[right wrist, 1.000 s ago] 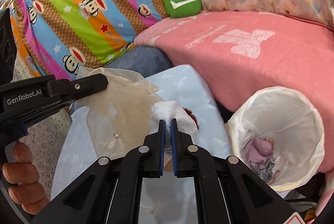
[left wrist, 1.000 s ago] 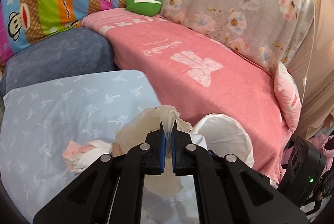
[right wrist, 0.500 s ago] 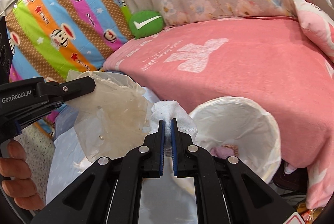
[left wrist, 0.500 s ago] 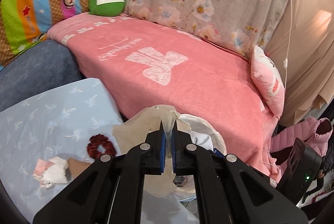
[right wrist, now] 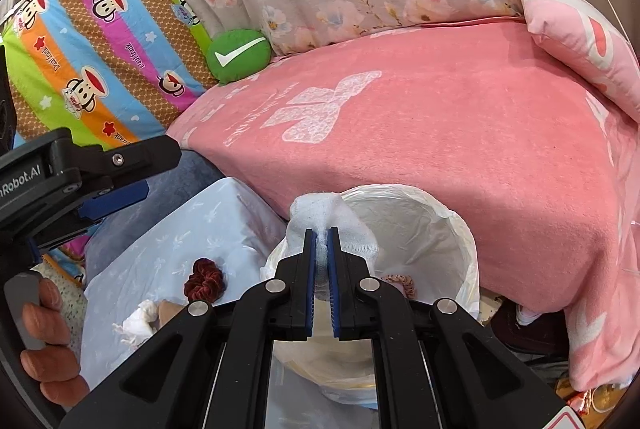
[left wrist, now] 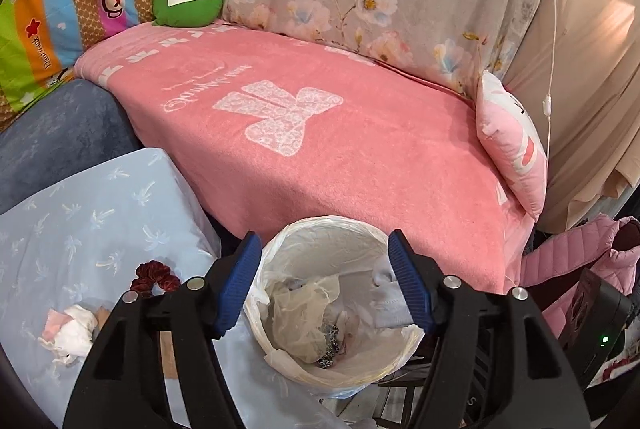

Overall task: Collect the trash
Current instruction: 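Open the left tool to drop the tulle while the right tool releases the sock, then withdraw both open tools from the bin back over the table, then close the left tool on the pink cloth while the right tool grasps the white sock, then lift the pink cloth and white sock with both tools over the white bin, then open both tools to drop the cloth and sock into the bin, then move both open tools back over the beige stocking and red scrunchie, then close the left tool on the beige stocking while the right tool grasps the red velvet scrunchie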

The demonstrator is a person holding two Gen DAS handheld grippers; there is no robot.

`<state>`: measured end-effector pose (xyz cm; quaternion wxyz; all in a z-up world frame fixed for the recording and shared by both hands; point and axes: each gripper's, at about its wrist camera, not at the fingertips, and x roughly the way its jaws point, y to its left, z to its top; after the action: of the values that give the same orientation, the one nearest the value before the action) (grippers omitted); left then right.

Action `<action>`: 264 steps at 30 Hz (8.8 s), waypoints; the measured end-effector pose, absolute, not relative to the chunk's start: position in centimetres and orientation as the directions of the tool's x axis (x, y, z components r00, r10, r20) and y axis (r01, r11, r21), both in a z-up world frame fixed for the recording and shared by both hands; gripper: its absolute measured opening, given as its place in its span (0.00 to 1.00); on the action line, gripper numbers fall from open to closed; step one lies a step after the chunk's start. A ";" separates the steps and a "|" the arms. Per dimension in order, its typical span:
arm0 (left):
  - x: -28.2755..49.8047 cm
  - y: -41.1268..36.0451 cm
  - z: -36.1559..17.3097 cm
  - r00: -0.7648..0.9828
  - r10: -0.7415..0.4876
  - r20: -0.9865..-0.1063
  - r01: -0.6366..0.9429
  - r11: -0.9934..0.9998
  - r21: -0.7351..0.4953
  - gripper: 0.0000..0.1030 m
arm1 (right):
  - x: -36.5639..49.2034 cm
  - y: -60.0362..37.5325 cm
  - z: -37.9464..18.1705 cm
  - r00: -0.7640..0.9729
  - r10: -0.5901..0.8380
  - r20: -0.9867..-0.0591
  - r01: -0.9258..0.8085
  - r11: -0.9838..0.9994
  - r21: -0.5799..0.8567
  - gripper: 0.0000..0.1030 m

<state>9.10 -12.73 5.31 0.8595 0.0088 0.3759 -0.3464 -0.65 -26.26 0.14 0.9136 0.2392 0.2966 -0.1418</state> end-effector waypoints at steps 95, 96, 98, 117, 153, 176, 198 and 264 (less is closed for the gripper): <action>16.1 20.7 -9.4 0.496 -0.212 -0.842 -0.126 0.942 -0.311 0.77 | 14.3 2.8 -7.5 0.573 0.262 -0.777 -0.045 0.956 0.289 0.47; 16.4 20.7 -9.5 0.493 -0.223 -0.841 -0.126 0.938 -0.323 0.77 | 14.8 3.1 -7.8 0.568 0.264 -0.780 -0.045 0.956 0.290 0.47; 17.0 20.5 -9.6 0.484 -0.250 -0.838 -0.122 0.930 -0.347 0.77 | 15.6 3.5 -8.3 0.562 0.265 -0.784 -0.046 0.956 0.290 0.47; 18.5 17.5 -11.2 0.379 -0.378 -0.845 -0.045 0.904 -0.425 0.07 | 15.6 4.4 -10.3 0.513 0.299 -0.805 -0.070 0.949 0.308 0.06; 12.0 1.6 3.7 0.501 -0.554 -0.665 0.378 0.831 -0.408 0.03 | 3.3 -15.5 2.5 0.811 0.030 -0.585 0.215 0.913 0.346 0.06; 9.1 -12.9 3.6 0.336 -0.640 -0.691 0.600 0.711 -0.366 0.42 | -2.2 -27.1 0.7 0.790 -0.146 -0.596 0.426 0.829 0.363 0.06; 9.6 -10.7 2.9 0.479 -0.548 -0.686 0.533 0.802 -0.268 0.66 | -0.5 -25.1 0.9 0.797 -0.119 -0.593 0.382 0.859 0.341 0.29; 15.8 4.1 -11.1 0.366 -0.244 -0.898 0.149 0.968 -0.202 0.17 | 9.2 -11.2 -5.7 0.662 0.099 -0.743 0.175 0.944 0.281 0.44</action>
<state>15.80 4.07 -11.07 0.8254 -0.0432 0.5501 -0.1190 9.18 -11.21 -5.65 0.8962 0.1665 0.4107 -0.0213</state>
